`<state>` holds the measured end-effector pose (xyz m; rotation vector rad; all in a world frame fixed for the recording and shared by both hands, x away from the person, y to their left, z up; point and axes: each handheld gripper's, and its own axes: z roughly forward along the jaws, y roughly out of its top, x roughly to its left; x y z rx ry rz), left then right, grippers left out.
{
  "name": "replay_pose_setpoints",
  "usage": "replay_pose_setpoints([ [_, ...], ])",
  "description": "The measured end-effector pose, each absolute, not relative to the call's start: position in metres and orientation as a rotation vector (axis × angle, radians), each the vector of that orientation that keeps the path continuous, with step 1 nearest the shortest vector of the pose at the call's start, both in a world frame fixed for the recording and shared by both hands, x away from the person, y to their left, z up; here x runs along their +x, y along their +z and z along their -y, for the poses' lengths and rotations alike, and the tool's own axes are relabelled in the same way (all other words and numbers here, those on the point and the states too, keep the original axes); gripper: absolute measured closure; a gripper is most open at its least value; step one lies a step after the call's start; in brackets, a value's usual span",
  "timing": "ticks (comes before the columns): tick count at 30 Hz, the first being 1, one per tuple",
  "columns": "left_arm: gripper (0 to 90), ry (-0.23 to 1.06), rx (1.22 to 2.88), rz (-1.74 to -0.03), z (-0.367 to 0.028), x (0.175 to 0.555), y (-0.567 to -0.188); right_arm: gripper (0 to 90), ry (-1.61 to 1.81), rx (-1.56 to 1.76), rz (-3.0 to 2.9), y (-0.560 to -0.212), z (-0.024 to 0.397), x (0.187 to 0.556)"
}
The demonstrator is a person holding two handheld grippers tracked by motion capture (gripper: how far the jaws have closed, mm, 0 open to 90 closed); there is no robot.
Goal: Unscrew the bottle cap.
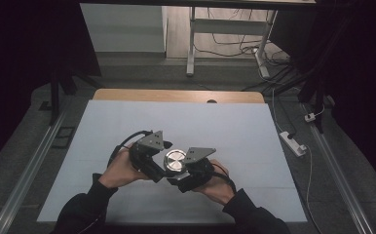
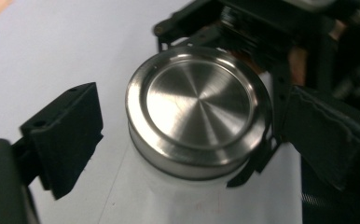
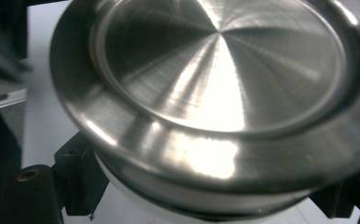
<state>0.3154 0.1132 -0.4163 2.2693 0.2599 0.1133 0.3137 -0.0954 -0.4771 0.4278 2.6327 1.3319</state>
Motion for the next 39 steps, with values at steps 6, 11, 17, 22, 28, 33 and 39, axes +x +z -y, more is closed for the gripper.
replay_pose_setpoints([
  [6, 14.7, 0.055, 2.275, -0.143, -0.116, 0.316, -0.422, 15.4, 1.362, 0.371, -2.693, -0.479, 0.089, 0.307],
  [11, 20.6, 0.081, 2.278, -0.154, -0.112, 0.314, -0.423, 15.4, 1.349, 0.345, -2.694, -0.479, 0.088, 0.307],
  [17, 20.7, 0.152, 2.264, -0.34, -0.102, 0.312, -0.423, 15.4, 1.316, 0.453, -2.643, -0.479, 0.092, 0.312],
  [22, 20.7, 0.251, 2.239, -0.518, -0.089, 0.305, -0.422, 15.3, 1.305, 0.527, -2.595, -0.479, 0.095, 0.316],
  [28, 20.5, 0.38, 2.221, -0.639, -0.073, 0.296, -0.423, 15.4, 1.285, 0.596, -2.556, -0.48, 0.097, 0.319],
  [33, 8.1, 0.229, 2.215, -0.559, -0.084, 0.304, -0.416, 15.4, 1.312, 0.579, -2.559, -0.476, 0.098, 0.318],
  [39, 6.4, 0.111, 2.257, -0.337, -0.106, 0.311, -0.416, 15.3, 1.337, 0.508, -2.623, -0.478, 0.096, 0.316],
])
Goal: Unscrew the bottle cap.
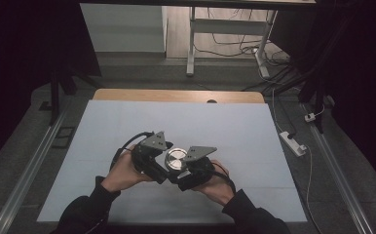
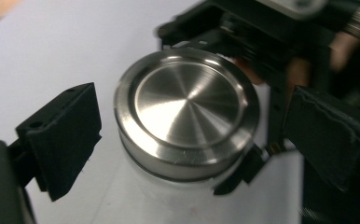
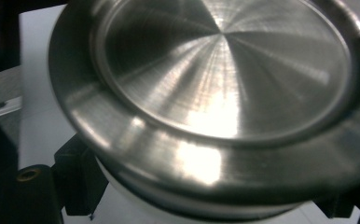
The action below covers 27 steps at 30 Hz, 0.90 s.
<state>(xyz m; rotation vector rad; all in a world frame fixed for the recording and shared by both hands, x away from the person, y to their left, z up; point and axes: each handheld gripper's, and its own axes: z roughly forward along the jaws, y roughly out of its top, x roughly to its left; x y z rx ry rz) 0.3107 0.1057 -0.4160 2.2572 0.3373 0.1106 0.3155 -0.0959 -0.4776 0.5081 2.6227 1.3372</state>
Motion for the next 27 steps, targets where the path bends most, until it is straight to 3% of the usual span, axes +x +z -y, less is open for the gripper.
replay_pose_setpoints([
  [4, 9.8, 0.078, 2.284, -0.24, -0.108, 0.312, -0.42, 15.4, 1.361, 0.441, -2.673, -0.479, 0.091, 0.311],
  [10, 20.2, 0.077, 2.275, -0.227, -0.107, 0.312, -0.423, 15.4, 1.356, 0.39, -2.693, -0.479, 0.086, 0.306],
  [17, 20.4, 0.167, 2.259, -0.4, -0.095, 0.31, -0.423, 15.4, 1.331, 0.495, -2.644, -0.479, 0.091, 0.313],
  [23, 20.4, 0.326, 2.198, -0.681, -0.073, 0.301, -0.426, 15.4, 1.3, 0.617, -2.583, -0.481, 0.095, 0.319],
  [27, 19.7, 0.323, 2.199, -0.66, -0.071, 0.303, -0.428, 15.3, 1.283, 0.642, -2.58, -0.481, 0.096, 0.32],
])
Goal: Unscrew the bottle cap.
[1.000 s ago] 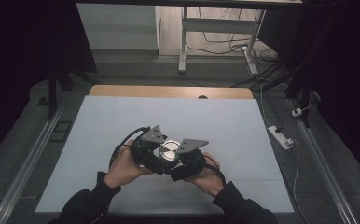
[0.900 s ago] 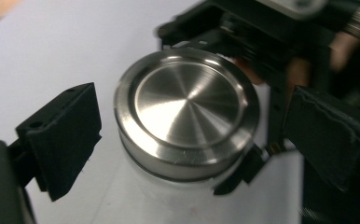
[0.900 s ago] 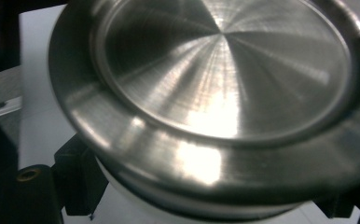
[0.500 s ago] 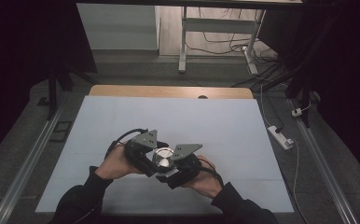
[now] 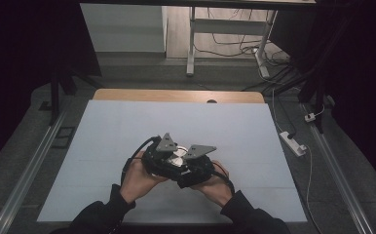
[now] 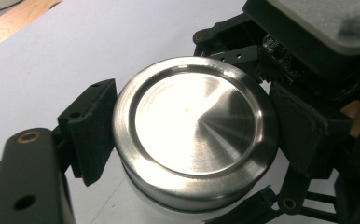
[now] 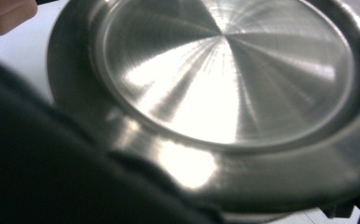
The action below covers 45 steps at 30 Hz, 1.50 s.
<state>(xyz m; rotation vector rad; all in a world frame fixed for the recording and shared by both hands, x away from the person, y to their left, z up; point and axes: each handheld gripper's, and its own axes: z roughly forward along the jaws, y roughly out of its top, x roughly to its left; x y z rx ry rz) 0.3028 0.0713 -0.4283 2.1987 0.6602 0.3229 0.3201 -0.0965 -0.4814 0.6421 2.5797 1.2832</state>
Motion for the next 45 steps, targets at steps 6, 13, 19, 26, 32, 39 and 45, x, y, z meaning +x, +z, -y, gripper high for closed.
replay_pose_setpoints([
  [6, 7.0, 0.133, 2.209, -0.502, -0.092, 0.316, -0.421, 15.3, 1.326, 0.604, -2.6, -0.479, 0.097, 0.32],
  [13, 12.1, 0.035, 2.278, -0.257, -0.109, 0.317, -0.421, 15.3, 1.364, 0.459, -2.681, -0.479, 0.092, 0.312],
  [19, 19.5, 0.042, 2.297, -0.214, -0.106, 0.314, -0.423, 15.4, 1.347, 0.383, -2.714, -0.48, 0.086, 0.305],
  [26, 20.4, 0.122, 2.274, -0.33, -0.1, 0.312, -0.421, 15.4, 1.354, 0.456, -2.662, -0.479, 0.09, 0.309],
  [32, 20.5, 0.188, 2.226, -0.474, -0.091, 0.31, -0.419, 15.4, 1.356, 0.541, -2.607, -0.477, 0.093, 0.313],
  [39, 20.7, 0.232, 2.184, -0.542, -0.086, 0.309, -0.421, 15.4, 1.34, 0.604, -2.577, -0.477, 0.096, 0.316],
  [45, 20.7, 0.244, 2.174, -0.545, -0.086, 0.308, -0.42, 15.4, 1.348, 0.609, -2.568, -0.476, 0.097, 0.317],
])
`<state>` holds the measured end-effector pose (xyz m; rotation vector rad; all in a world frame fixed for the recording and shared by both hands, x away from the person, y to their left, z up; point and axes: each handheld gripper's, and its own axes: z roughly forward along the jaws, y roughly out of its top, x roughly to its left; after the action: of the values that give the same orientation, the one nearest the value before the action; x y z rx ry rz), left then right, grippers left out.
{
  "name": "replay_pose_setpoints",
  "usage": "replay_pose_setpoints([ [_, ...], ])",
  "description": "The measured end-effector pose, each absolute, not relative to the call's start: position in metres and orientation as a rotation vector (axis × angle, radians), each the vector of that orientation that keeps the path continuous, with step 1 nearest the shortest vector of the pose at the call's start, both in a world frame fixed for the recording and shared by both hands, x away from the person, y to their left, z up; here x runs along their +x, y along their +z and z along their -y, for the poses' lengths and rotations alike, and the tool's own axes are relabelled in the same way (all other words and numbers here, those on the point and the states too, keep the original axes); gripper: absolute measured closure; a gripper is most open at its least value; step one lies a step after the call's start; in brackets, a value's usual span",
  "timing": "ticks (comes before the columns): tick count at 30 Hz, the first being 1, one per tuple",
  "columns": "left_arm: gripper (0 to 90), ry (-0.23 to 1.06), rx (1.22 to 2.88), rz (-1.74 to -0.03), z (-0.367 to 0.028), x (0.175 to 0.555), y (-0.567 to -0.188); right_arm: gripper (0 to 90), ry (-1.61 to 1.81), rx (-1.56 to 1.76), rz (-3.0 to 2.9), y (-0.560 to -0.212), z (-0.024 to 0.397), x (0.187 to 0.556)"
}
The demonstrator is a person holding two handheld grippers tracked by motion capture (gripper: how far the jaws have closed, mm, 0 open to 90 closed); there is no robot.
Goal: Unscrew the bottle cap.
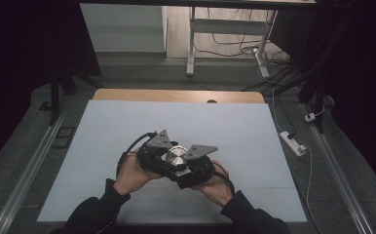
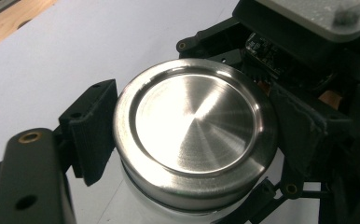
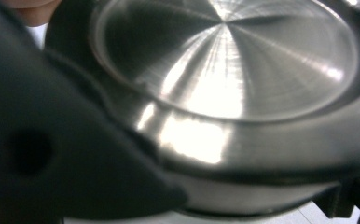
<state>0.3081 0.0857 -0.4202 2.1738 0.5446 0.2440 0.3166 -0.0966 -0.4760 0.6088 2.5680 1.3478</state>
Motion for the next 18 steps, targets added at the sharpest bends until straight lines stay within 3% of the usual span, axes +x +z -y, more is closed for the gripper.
replay_pose_setpoints([
  [13, 20.5, 0.348, 2.197, -0.606, -0.075, 0.301, -0.419, 15.4, 1.327, 0.64, -2.542, -0.475, 0.097, 0.317],
  [16, 18.7, 0.298, 2.217, -0.582, -0.077, 0.304, -0.417, 15.4, 1.324, 0.633, -2.547, -0.476, 0.097, 0.317],
  [18, 11.2, 0.242, 2.22, -0.574, -0.081, 0.307, -0.415, 15.4, 1.334, 0.639, -2.553, -0.477, 0.097, 0.317],
])
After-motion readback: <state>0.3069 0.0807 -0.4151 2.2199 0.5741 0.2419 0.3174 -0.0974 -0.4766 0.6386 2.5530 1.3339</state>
